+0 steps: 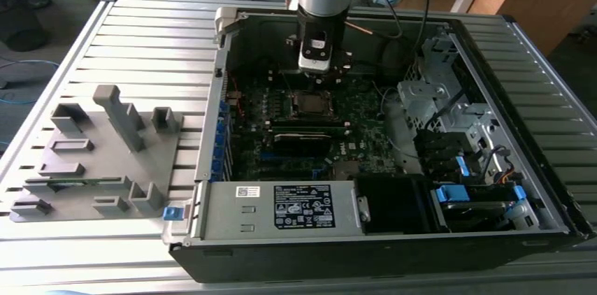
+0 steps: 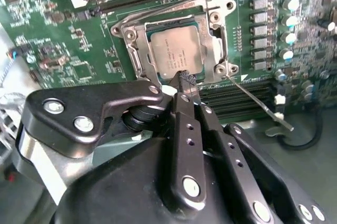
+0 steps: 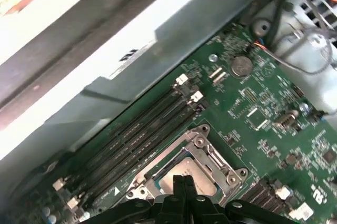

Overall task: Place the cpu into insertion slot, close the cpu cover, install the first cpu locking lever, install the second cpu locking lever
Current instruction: 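Close the cpu cover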

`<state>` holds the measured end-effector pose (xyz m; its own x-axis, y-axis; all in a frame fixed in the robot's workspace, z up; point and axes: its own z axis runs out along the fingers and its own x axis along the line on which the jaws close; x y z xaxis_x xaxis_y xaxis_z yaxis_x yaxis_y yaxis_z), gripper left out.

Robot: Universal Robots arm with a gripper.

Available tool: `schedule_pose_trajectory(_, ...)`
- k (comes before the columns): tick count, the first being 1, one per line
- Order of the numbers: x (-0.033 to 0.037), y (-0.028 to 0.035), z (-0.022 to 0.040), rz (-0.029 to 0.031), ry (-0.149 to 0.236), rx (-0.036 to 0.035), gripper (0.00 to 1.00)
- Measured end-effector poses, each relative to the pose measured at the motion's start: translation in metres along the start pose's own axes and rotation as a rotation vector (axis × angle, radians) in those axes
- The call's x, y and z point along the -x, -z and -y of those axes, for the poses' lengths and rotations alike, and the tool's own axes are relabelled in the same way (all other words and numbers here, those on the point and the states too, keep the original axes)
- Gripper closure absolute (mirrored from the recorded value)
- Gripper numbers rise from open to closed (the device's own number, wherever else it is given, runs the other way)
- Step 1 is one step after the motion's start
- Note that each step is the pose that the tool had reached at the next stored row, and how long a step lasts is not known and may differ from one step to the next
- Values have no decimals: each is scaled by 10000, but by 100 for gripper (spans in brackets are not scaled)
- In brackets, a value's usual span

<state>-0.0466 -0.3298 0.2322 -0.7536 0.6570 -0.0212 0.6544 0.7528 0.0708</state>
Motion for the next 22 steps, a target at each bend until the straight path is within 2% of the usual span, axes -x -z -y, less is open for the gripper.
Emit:
schedule_pose_trajectory(8, 0, -3, 0, -94, 1342, 28, 89)
schedule_pose_trajectory(16, 0, -3, 0, -96, 1360, 29, 89)
schedule_pose_trajectory(22, 0, -3, 0, -118, 1670, 35, 89)
